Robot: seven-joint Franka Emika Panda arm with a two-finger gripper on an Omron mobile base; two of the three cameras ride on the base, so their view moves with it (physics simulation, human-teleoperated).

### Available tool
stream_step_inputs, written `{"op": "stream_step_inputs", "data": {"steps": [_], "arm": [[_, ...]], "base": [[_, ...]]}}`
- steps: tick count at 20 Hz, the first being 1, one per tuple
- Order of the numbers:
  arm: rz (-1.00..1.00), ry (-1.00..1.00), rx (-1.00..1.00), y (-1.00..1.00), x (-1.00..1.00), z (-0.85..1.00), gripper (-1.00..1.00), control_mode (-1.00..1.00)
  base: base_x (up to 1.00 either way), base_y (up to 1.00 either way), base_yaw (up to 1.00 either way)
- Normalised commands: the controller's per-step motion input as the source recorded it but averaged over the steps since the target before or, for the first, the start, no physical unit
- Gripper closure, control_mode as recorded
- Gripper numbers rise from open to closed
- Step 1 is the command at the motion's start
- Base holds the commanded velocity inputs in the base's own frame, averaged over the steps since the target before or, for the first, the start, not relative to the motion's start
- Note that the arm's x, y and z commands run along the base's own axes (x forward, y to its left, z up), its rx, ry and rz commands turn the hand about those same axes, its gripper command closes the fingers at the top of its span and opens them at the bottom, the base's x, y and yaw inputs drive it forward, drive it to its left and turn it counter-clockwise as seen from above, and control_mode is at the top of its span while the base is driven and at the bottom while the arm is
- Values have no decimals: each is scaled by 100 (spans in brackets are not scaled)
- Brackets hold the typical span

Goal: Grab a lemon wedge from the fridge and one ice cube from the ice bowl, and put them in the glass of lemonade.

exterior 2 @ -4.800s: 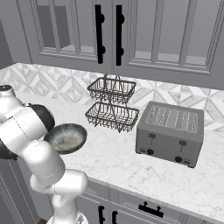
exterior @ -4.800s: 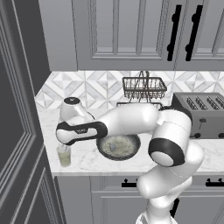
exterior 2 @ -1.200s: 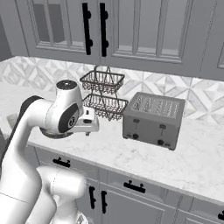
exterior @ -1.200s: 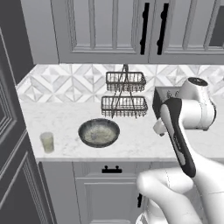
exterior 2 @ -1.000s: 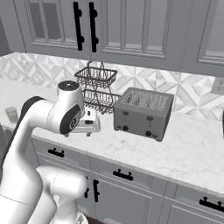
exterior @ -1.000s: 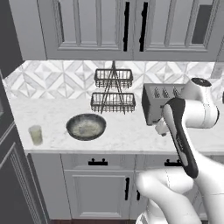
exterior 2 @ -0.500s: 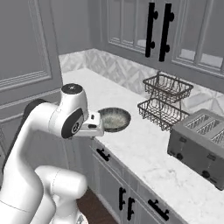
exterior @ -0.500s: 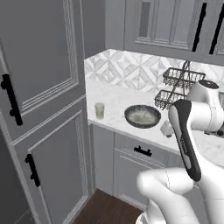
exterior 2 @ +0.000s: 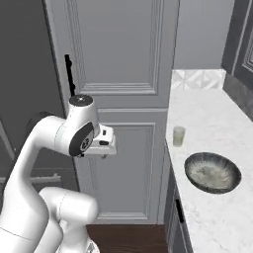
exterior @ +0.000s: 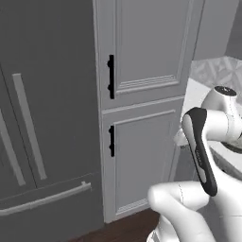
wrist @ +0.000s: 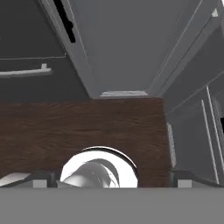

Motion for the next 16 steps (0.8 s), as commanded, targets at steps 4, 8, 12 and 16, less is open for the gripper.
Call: {"op": "stream_step_inputs", "data": {"steps": [4, 8, 12, 16], "arm": [[0, 0, 0, 0, 0, 0, -100, 100], [0, 0, 0, 0, 0, 0, -100, 100], [0, 0, 0, 0, 0, 0, -100, 100], [0, 0, 0, 0, 0, 0, -100, 100]], "base": [[0, 1, 84], [-4, 48, 12], [-39, 100, -9], [-46, 100, -14]]}}
